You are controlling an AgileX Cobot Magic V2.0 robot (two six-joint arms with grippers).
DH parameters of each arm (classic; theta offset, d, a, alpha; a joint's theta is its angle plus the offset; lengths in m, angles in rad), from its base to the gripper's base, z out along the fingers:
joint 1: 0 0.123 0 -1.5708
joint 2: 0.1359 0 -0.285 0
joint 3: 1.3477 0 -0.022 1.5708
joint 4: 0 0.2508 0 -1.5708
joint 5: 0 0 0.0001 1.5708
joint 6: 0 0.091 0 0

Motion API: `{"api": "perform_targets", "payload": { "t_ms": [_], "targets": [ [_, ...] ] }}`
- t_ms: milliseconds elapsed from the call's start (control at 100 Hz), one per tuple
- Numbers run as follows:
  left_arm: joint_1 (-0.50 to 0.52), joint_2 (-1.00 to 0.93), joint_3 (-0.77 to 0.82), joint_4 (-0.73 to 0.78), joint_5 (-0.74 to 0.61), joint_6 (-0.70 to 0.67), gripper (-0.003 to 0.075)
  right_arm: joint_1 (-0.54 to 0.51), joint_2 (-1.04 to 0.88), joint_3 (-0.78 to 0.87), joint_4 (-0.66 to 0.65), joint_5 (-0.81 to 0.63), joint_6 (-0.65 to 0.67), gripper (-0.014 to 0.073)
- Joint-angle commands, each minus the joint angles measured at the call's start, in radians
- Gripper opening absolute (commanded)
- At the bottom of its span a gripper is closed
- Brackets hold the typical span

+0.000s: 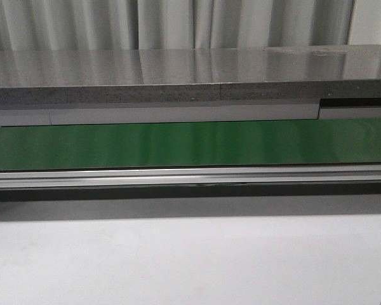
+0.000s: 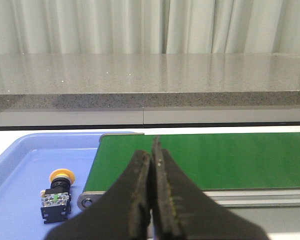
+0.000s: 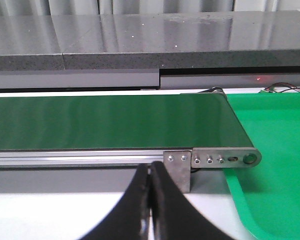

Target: Move button from left to right

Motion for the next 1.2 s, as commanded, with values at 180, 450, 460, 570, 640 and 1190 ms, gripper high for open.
{"api": "perform_targets", "payload": {
  "t_ms": [180, 450, 460, 570, 640, 1190],
  "targets": [
    [-0.009, -0.032, 0.035, -0.001, -0.089, -0.007, -0.0020, 0.001, -0.020, -0.015, -0.005, -0.082, -0.005, -0.0068],
    [-0.009, -0.032, 0.032, -0.001, -0.109, -0.007, -0.0020, 0.001, -0.020, -0.015, -0.005, -0.082, -0.005, -0.0068],
    [-0.009, -0.032, 0.031, -0.001, -0.109, -0.007, -0.0020, 0.001, -0.020, -0.015, -0.005, -0.082, -0.005, -0.0068],
    [-0.009, -0.031, 0.010, -0.001, -0.102, -0.007, -0.0020, 0.001, -0.020, -0.015, -0.005, -0.082, -0.005, -0.0068],
    [-0.009, -0.025, -0.019, -0.002, -0.079, -0.007, -0.0020, 0.001, -0.020, -0.015, -0.005, -0.082, -0.005, -0.0068],
    [-0.009, 0.415, -0.529, -0.009, 0.413, -0.007, -0.0020, 0.001, -0.020, -0.015, -0.005, -0.082, -0.005, -0.0068]
  ]
}}
